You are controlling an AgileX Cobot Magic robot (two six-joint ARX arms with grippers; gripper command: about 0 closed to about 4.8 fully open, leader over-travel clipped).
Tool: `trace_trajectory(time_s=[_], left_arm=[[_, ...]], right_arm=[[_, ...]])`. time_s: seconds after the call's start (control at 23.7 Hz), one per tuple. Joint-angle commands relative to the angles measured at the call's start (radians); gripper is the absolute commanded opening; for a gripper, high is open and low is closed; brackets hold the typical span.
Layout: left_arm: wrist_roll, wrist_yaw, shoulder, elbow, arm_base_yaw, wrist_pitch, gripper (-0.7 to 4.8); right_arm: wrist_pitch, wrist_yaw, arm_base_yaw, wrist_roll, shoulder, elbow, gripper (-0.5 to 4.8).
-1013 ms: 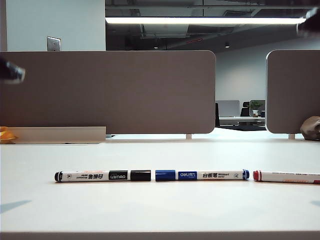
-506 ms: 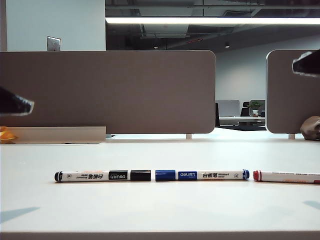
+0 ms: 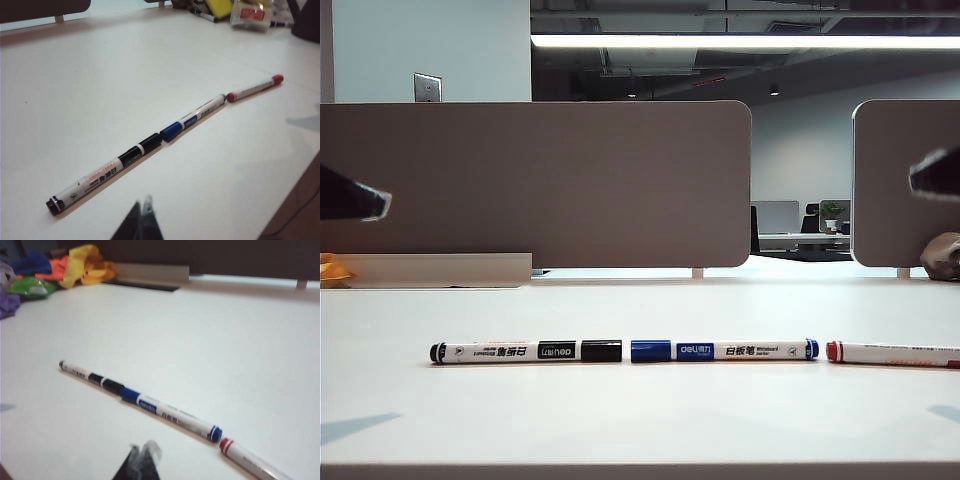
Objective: Pick up the markers one by one and line them up horizontally in a straight line on the table.
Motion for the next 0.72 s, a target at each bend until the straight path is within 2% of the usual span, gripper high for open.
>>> trace_trajectory(time_s=[0.04, 0.3, 0.38, 0.55, 0.72], left_arm=[[0.090, 0.004, 0.000, 0.000, 0.002, -0.018, -0.05], [0.093, -0.006, 0.000, 0.000, 0.002, -0.022, -0.05], [0.093, -0.050, 0.000, -0.002, 0.002, -0.024, -0.04], [0.092, -0.116, -0.001, -0.002, 0.002, -0.030, -0.04], [0.094, -0.117, -0.001, -0.002, 0.002, -0.034, -0.05]], right_arm=[[-0.034, 0.003, 0.000, 0.000, 0.000, -0.007, -0.01], [-0.098, 0.092, -0.001, 0.000, 0.000, -0.007, -0.01], [-0.142, 0.139, -0.001, 0.000, 0.000, -0.007, -0.01], [-0.138, 0.140, -0.001, 0.000, 0.000, -0.007, -0.01], [-0.140, 0.181, -0.002, -0.001, 0.000, -0.007, -0.01]])
